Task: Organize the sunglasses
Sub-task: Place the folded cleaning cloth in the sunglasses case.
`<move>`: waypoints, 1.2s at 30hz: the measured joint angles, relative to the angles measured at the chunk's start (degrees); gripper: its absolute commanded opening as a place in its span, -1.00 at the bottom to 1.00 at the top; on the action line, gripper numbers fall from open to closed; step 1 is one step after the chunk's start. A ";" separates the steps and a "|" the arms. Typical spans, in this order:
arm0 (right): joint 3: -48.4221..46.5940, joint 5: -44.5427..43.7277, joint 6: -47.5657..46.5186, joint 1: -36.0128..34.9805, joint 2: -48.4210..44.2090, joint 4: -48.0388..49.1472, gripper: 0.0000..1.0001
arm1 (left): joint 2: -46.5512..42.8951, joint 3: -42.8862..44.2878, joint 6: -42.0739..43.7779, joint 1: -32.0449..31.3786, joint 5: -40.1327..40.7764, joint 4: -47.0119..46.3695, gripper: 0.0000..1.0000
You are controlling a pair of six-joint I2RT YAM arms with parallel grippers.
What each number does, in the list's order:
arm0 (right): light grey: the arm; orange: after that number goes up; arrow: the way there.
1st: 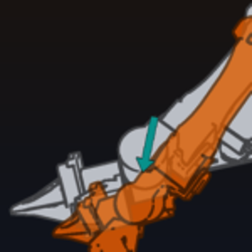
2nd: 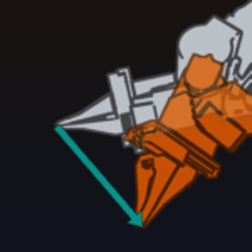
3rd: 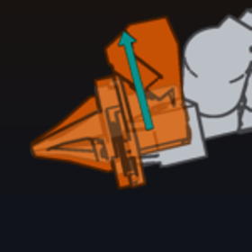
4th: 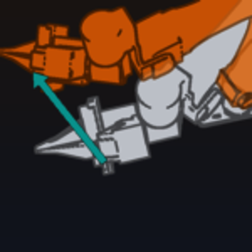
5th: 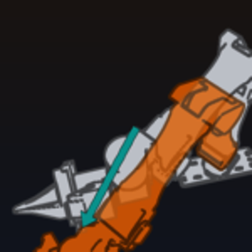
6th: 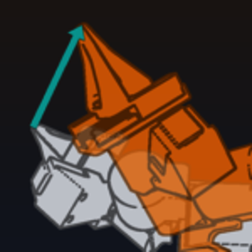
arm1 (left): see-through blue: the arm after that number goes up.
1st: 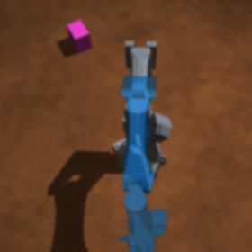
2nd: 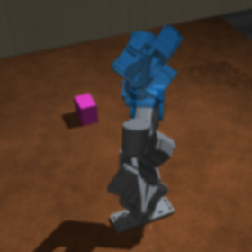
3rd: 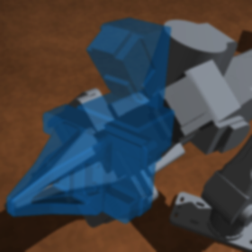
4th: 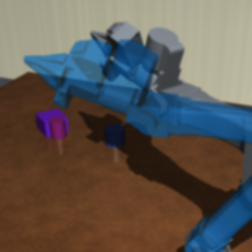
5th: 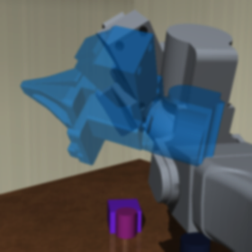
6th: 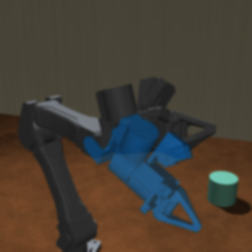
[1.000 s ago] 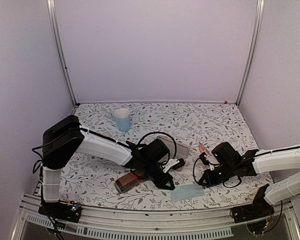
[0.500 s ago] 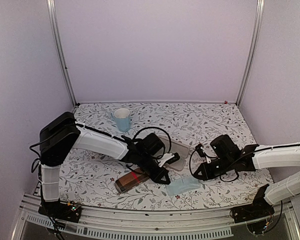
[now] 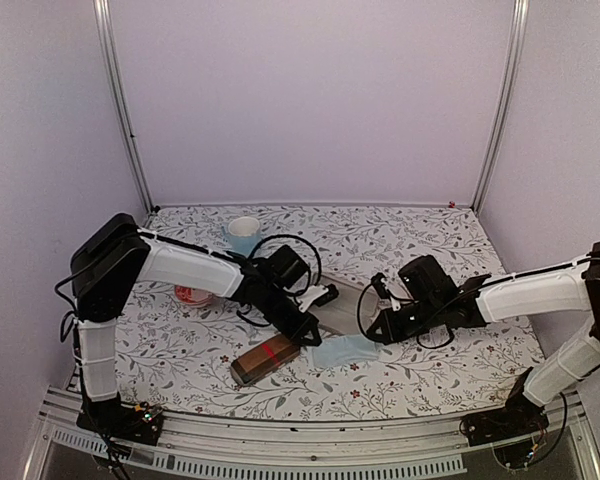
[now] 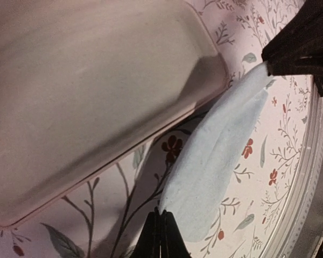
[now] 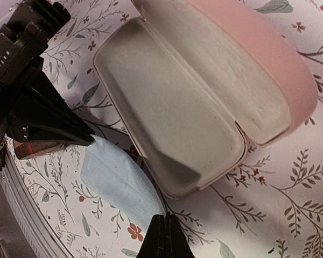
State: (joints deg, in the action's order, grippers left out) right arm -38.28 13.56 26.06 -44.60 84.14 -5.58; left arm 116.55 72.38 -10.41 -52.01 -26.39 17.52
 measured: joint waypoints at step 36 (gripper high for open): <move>-8.81 -6.23 0.83 0.07 9.33 3.89 -1.00 | 3.87 13.97 6.19 7.61 4.37 8.13 -1.00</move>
State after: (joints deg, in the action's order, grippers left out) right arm -47.09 7.33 26.89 -44.53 93.47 -1.69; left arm 120.42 86.35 -4.23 -44.40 -22.02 25.65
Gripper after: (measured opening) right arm 0.005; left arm 0.007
